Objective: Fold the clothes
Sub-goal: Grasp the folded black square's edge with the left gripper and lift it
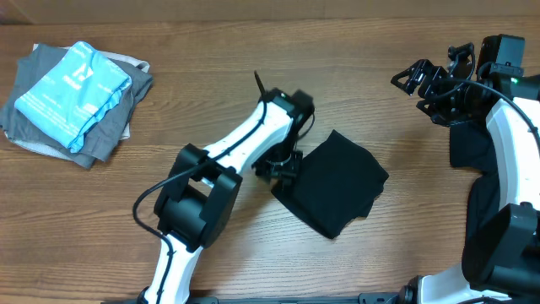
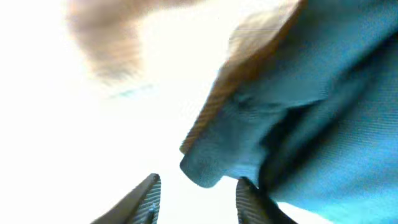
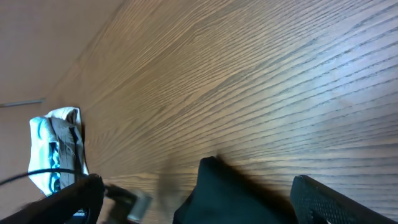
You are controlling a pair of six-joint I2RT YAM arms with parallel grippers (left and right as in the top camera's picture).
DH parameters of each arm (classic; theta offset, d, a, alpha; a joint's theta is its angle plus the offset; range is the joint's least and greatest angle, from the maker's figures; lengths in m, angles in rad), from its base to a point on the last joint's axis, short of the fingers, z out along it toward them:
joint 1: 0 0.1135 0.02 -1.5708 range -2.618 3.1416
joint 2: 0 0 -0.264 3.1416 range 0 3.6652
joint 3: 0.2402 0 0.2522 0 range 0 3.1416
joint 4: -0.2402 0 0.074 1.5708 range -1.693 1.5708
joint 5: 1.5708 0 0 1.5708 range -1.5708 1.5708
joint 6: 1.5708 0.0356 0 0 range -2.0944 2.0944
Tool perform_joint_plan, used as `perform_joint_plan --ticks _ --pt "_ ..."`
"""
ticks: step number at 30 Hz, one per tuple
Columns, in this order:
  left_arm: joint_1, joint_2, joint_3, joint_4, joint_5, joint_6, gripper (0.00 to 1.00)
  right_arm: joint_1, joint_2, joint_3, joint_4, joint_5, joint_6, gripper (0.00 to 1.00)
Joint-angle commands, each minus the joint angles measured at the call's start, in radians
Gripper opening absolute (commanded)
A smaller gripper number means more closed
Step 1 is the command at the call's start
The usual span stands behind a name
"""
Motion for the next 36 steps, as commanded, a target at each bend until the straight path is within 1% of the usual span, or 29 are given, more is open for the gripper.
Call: perform_joint_plan --ticks 1,2,3,5,6,7,9,11,23,28,36 --pt "-0.005 -0.138 0.090 0.006 -0.048 0.011 0.49 0.001 -0.006 0.006 0.005 -0.002 -0.007 1.00" --pt "-0.006 -0.158 0.092 0.017 -0.048 0.025 0.54 0.001 -0.006 0.006 0.005 -0.002 -0.007 1.00" --pt "-0.006 -0.172 0.092 0.025 -0.041 0.035 0.63 0.001 -0.006 0.006 0.005 -0.002 -0.007 1.00" --pt "-0.009 -0.187 0.092 0.035 -0.026 0.063 0.89 0.001 -0.006 0.006 0.005 -0.002 -0.007 1.00" --pt "-0.011 -0.187 0.092 0.039 -0.009 0.093 0.96 0.001 -0.006 0.006 0.005 -0.002 -0.007 1.00" --pt "-0.014 -0.187 0.090 0.043 0.010 0.129 1.00 0.001 -0.006 0.006 0.005 -0.002 -0.007 1.00" --pt "-0.019 -0.175 0.086 0.049 0.028 0.177 1.00 0.001 -0.006 0.006 0.005 -0.002 -0.007 1.00" --pt "-0.025 -0.155 0.084 0.055 0.032 0.198 1.00 0.001 -0.006 0.006 0.005 -0.002 -0.007 1.00" --pt "-0.062 -0.001 0.083 0.121 0.042 0.181 1.00 0.001 -0.006 0.006 0.005 -0.001 -0.007 1.00" --pt "-0.063 0.038 0.082 0.134 0.042 0.154 1.00 0.001 -0.006 0.006 0.005 -0.002 -0.007 1.00" --pt "-0.069 0.113 0.082 0.142 0.042 0.154 1.00 0.001 -0.006 0.006 0.005 -0.002 -0.007 1.00"
